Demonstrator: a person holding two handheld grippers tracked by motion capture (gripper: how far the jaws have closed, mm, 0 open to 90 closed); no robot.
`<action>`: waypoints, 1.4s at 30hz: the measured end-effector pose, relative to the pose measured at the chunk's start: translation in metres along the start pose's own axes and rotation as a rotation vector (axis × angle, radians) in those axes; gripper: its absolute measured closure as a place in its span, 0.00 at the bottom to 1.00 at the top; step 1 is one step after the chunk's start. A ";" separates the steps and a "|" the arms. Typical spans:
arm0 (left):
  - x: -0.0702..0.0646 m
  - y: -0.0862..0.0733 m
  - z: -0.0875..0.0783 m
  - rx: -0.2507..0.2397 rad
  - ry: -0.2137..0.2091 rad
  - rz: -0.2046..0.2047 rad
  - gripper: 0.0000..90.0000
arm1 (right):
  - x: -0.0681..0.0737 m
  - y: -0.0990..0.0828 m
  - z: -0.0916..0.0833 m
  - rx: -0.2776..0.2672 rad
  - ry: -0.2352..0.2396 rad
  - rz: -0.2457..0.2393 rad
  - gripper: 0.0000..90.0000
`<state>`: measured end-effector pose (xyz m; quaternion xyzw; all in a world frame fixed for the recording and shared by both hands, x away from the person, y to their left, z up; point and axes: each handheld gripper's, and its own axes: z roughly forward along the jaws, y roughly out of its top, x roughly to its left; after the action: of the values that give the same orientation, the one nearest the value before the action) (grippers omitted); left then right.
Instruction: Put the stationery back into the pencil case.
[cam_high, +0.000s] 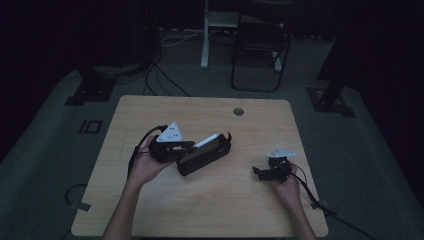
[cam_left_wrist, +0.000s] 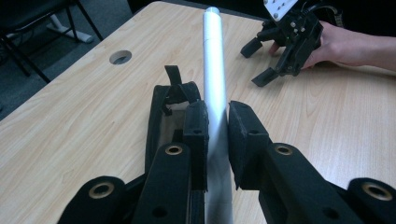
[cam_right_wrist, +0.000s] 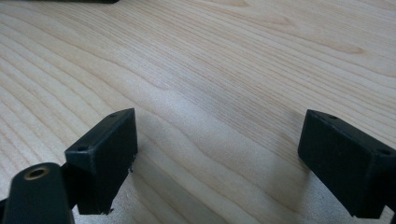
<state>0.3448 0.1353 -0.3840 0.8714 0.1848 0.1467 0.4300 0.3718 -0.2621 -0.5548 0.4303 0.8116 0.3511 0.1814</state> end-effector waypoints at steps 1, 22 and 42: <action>0.001 0.001 0.000 -0.001 0.001 0.002 0.87 | 0.000 0.000 0.000 0.000 0.000 0.000 0.13; 0.007 0.007 0.008 -0.005 0.023 -0.001 0.87 | 0.000 0.000 0.000 0.001 -0.002 0.005 0.13; 0.009 0.009 0.024 0.028 0.085 0.010 0.87 | -0.001 0.000 0.000 0.000 -0.003 0.003 0.13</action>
<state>0.3641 0.1178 -0.3902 0.8712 0.2007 0.1833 0.4088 0.3727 -0.2623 -0.5548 0.4319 0.8109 0.3505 0.1819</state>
